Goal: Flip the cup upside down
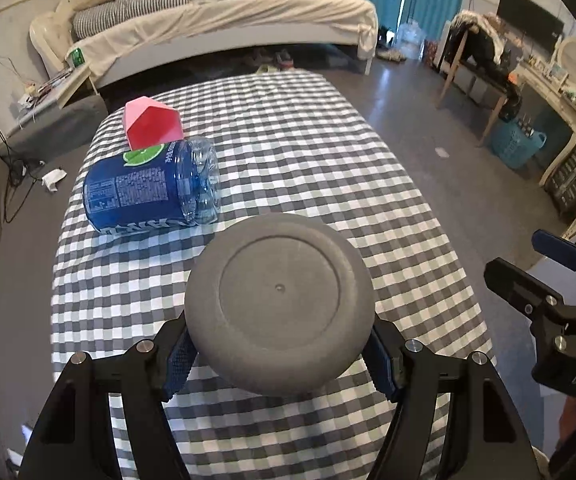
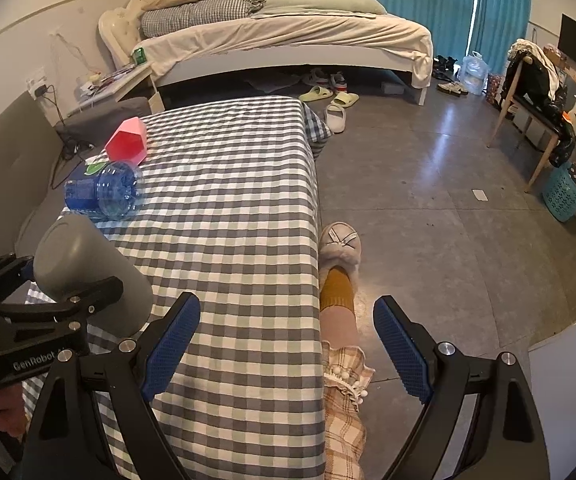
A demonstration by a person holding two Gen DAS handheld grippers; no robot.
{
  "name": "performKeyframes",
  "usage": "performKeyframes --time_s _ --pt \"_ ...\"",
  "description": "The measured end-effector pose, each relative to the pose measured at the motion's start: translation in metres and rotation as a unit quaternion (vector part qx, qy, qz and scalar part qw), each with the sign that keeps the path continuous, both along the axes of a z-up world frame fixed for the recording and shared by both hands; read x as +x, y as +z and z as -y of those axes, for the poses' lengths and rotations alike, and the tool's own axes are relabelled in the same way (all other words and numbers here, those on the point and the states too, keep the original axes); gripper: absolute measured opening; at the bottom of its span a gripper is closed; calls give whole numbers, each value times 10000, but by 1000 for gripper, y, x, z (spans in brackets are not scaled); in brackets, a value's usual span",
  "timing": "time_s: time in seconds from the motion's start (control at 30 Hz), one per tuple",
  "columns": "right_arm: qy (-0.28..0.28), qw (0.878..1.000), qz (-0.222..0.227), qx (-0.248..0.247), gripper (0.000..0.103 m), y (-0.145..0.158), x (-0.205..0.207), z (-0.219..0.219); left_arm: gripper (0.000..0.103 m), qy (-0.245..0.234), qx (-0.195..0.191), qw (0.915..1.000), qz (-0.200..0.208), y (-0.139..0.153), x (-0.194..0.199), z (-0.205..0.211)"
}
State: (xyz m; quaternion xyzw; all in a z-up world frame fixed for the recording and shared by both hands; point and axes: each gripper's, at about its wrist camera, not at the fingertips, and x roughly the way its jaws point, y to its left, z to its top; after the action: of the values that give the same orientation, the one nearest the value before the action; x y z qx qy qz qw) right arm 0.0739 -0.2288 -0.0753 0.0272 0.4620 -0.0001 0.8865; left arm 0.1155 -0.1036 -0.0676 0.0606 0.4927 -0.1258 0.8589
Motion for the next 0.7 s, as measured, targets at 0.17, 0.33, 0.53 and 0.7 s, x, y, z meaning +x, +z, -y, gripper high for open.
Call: performKeyframes --time_s 0.17,0.33,0.53,0.7 --pt "91 9999 -33 -78 89 0 -3 -8 75 36 16 10000 -41 -20 -3 -2" --pt "123 9998 -57 -158 89 0 -6 -14 74 25 -112 9999 -42 -43 -4 -7" --pt "149 9996 -92 -214 89 0 -9 -20 74 83 -228 9996 171 -44 11 -10" --pt "237 9994 30 -259 89 6 -11 -27 82 31 -461 9985 300 -44 10 -16"
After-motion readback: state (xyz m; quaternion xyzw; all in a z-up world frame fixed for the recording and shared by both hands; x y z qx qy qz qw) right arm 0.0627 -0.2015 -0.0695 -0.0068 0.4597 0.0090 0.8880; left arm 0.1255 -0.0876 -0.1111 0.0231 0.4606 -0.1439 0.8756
